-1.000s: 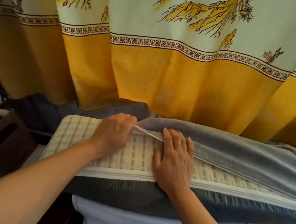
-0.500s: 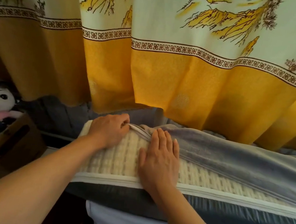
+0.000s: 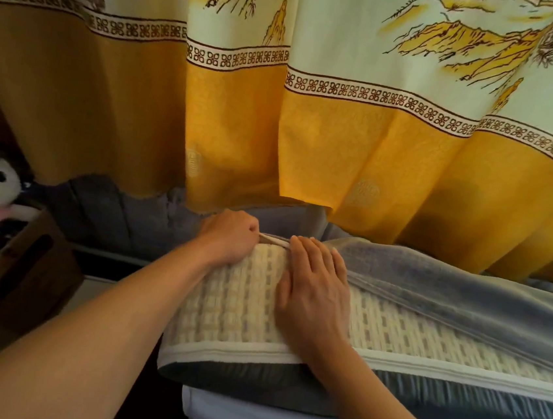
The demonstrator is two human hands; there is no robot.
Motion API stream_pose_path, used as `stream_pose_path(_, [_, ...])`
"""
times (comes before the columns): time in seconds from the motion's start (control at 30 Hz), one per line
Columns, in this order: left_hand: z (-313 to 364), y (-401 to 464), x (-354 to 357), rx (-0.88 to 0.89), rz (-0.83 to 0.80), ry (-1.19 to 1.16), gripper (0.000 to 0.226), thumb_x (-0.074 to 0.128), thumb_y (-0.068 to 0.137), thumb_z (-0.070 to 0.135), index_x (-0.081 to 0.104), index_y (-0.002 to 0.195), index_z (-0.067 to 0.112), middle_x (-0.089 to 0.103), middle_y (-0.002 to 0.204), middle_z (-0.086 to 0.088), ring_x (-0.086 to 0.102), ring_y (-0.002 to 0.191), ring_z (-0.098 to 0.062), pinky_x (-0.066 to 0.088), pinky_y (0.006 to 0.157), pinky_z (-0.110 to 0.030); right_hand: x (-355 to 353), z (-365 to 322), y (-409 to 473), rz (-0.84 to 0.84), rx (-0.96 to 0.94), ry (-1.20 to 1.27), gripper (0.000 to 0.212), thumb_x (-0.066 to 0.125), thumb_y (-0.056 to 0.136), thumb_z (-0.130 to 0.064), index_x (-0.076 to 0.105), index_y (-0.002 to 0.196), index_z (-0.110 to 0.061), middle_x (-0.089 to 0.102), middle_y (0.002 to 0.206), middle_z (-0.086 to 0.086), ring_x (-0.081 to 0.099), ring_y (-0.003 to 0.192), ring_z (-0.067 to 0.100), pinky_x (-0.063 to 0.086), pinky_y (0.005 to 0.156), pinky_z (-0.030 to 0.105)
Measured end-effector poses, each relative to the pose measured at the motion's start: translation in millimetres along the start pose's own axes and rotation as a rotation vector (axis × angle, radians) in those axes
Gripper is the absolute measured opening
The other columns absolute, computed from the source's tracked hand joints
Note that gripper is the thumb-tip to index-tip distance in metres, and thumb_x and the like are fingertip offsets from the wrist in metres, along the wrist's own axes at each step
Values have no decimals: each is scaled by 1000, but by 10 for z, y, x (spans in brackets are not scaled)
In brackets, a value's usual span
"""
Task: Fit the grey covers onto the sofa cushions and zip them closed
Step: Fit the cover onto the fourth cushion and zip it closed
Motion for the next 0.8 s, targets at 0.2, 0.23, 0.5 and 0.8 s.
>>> stream_pose_path(0.2, [-279,14,-31,149,-90,-375,35,46,96,19,46,62,17,48,66,1,45,67,-14,30,63,-32,3,40,-29,75,-22,81,46,42,86,-31,56,127,-13,59,127,4,50,121,17,26,111,34])
stream_pose_path(0.23, [-291,17,-10,148,-74,-423,36,47,96,20,44,60,16,46,63,1,43,64,-14,29,62,-31,4,45,-32,82,-31,92,45,43,87,-31,56,127,-13,59,128,4,50,121,17,26,111,34])
stream_pose_path(0.5, [-183,-368,117,243,521,-276,47,41,93,33,32,48,23,42,50,1,38,48,-15,16,47,-29,14,48,-92,145,-109,103,42,47,82,-31,59,118,-14,61,118,3,53,111,18,36,103,37])
stream_pose_path(0.8, [-8,-1126,206,274,644,-3,47,42,93,48,47,55,21,52,50,1,48,44,-20,16,45,-24,4,132,137,209,-135,-34,29,64,64,-39,59,82,-17,57,86,5,53,83,26,38,75,36])
Point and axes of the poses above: each hand's wrist, its own y-axis towards the middle knuckle, its own x-axis out of the palm, z = x × y, the point moved 1 cm from there along y, towards the middle knuckle
